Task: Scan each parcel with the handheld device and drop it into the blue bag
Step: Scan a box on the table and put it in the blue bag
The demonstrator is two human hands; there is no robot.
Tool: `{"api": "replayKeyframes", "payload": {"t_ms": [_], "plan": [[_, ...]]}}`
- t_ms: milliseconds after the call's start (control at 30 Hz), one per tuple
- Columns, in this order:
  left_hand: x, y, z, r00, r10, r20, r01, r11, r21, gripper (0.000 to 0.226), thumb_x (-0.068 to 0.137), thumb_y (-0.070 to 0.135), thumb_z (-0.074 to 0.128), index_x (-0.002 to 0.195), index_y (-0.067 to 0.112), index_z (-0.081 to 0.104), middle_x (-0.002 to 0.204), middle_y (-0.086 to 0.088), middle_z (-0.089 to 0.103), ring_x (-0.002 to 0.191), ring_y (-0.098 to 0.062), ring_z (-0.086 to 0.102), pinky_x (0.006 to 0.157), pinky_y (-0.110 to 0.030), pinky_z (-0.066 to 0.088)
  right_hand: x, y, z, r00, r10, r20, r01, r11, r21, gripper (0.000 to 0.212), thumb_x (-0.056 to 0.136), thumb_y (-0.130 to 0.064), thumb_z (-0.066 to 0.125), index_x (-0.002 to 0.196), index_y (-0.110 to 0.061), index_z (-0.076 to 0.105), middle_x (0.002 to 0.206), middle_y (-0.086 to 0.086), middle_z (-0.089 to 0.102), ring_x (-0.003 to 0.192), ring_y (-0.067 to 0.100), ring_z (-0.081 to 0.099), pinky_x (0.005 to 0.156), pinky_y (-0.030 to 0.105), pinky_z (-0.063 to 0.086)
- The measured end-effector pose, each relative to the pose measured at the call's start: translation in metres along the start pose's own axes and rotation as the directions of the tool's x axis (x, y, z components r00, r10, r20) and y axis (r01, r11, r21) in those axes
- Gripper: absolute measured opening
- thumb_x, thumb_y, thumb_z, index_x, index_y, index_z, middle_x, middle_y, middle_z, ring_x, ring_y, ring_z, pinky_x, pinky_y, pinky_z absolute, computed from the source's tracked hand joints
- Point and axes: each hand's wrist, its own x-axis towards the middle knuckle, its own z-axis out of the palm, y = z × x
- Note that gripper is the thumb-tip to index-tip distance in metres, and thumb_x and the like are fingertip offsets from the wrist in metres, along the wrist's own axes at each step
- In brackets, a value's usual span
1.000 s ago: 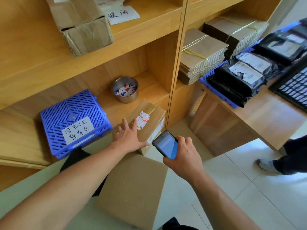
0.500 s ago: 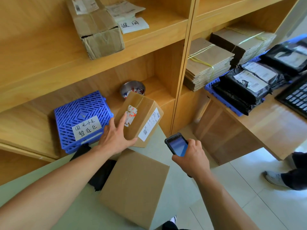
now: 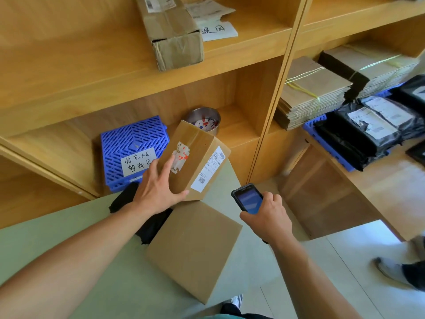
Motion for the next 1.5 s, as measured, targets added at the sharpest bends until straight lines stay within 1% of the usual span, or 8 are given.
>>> {"api": "replayKeyframes", "payload": {"t_ms": [200, 367, 533, 733, 900, 1067, 1267, 1500], "plan": [[-0.031, -0.029, -0.008, 0.996, -0.054, -0.067, 0.051, 0.998, -0.038, 0.122, 0.072, 0.07, 0.077, 0.156, 0.049, -0.009, 0.162, -0.013, 0.01, 0.145, -0.045, 0.026, 0.11, -0.06, 0.042, -0.013, -0.024, 0.007, 0.997, -0.079, 0.025, 0.08, 0.996, -0.032, 0.064, 0.071, -0.056, 0.07, 0.115, -0.017, 0.044, 0.104, -0.003, 0.039, 0.095, 0.023, 0.054, 0.076, 0.04, 0.051], [-0.073, -0.076, -0.024, 0.987, -0.109, -0.117, 0.103, 0.993, -0.052, 0.122, 0.07, 0.069, 0.078, 0.156, 0.052, -0.007, 0.163, -0.013, 0.009, 0.146, -0.044, 0.025, 0.109, -0.057, 0.043, -0.046, -0.062, 0.033, 0.984, -0.174, 0.032, 0.175, 0.984, -0.016, 0.07, 0.07, -0.051, 0.072, 0.126, -0.019, 0.044, 0.107, -0.003, 0.038, 0.098, 0.023, 0.054, 0.075, 0.037, 0.048], [-0.129, -0.139, -0.043, 0.953, -0.226, -0.202, 0.22, 0.974, -0.049, 0.121, 0.068, 0.069, 0.079, 0.158, 0.048, 0.002, 0.162, -0.015, 0.014, 0.143, -0.045, 0.029, 0.101, -0.056, 0.048, -0.089, -0.108, 0.063, 0.946, -0.319, 0.064, 0.322, 0.945, -0.057, 0.079, 0.072, -0.05, 0.073, 0.138, -0.02, 0.039, 0.118, -0.001, 0.042, 0.107, 0.025, 0.053, 0.085, 0.039, 0.051], [-0.22, -0.231, -0.057, 0.87, -0.429, -0.245, 0.414, 0.903, -0.113, 0.121, 0.067, 0.069, 0.08, 0.158, 0.049, 0.002, 0.161, -0.014, 0.014, 0.143, -0.043, 0.026, 0.098, -0.056, 0.048, -0.157, -0.174, 0.117, 0.878, -0.452, 0.156, 0.463, 0.886, -0.039, 0.081, 0.067, -0.05, 0.074, 0.135, -0.02, 0.042, 0.124, 0.001, 0.042, 0.112, 0.031, 0.056, 0.089, 0.046, 0.052], [-0.308, -0.299, -0.063, 0.803, -0.531, -0.269, 0.49, 0.846, -0.209, 0.125, 0.068, 0.065, 0.081, 0.156, 0.057, -0.008, 0.16, -0.011, 0.013, 0.143, -0.042, 0.024, 0.107, -0.057, 0.044, -0.222, -0.221, 0.167, 0.8, -0.547, 0.249, 0.583, 0.805, -0.106, 0.084, 0.068, -0.048, 0.074, 0.139, -0.02, 0.039, 0.121, 0.0, 0.041, 0.111, 0.029, 0.055, 0.09, 0.041, 0.05], [-0.395, -0.355, -0.064, 0.718, -0.633, -0.287, 0.595, 0.774, -0.219, 0.129, 0.066, 0.071, 0.079, 0.157, 0.055, -0.01, 0.16, -0.012, 0.013, 0.142, -0.045, 0.027, 0.108, -0.063, 0.042, -0.286, -0.263, 0.213, 0.713, -0.639, 0.289, 0.688, 0.717, -0.112, 0.084, 0.07, -0.047, 0.076, 0.141, -0.02, 0.038, 0.121, 0.0, 0.041, 0.109, 0.026, 0.052, 0.089, 0.041, 0.051], [-0.483, -0.413, -0.059, 0.629, -0.72, -0.294, 0.677, 0.693, -0.248, 0.129, 0.063, 0.072, 0.08, 0.158, 0.05, -0.004, 0.159, -0.015, 0.013, 0.143, -0.045, 0.025, 0.11, -0.064, 0.04, -0.358, -0.299, 0.254, 0.621, -0.705, 0.343, 0.769, 0.633, -0.092, 0.084, 0.071, -0.046, 0.076, 0.141, -0.02, 0.038, 0.112, -0.006, 0.033, 0.104, 0.023, 0.051, 0.089, 0.043, 0.052], [-0.55, -0.444, -0.054, 0.516, -0.791, -0.33, 0.721, 0.609, -0.331, 0.123, 0.063, 0.07, 0.082, 0.158, 0.049, 0.006, 0.152, -0.013, 0.022, 0.132, -0.044, 0.036, 0.1, -0.061, 0.048, -0.412, -0.327, 0.284, 0.526, -0.75, 0.401, 0.841, 0.529, -0.115, 0.085, 0.072, -0.045, 0.076, 0.144, -0.02, 0.037, 0.125, 0.0, 0.042, 0.109, 0.025, 0.052, 0.091, 0.042, 0.05]]}}
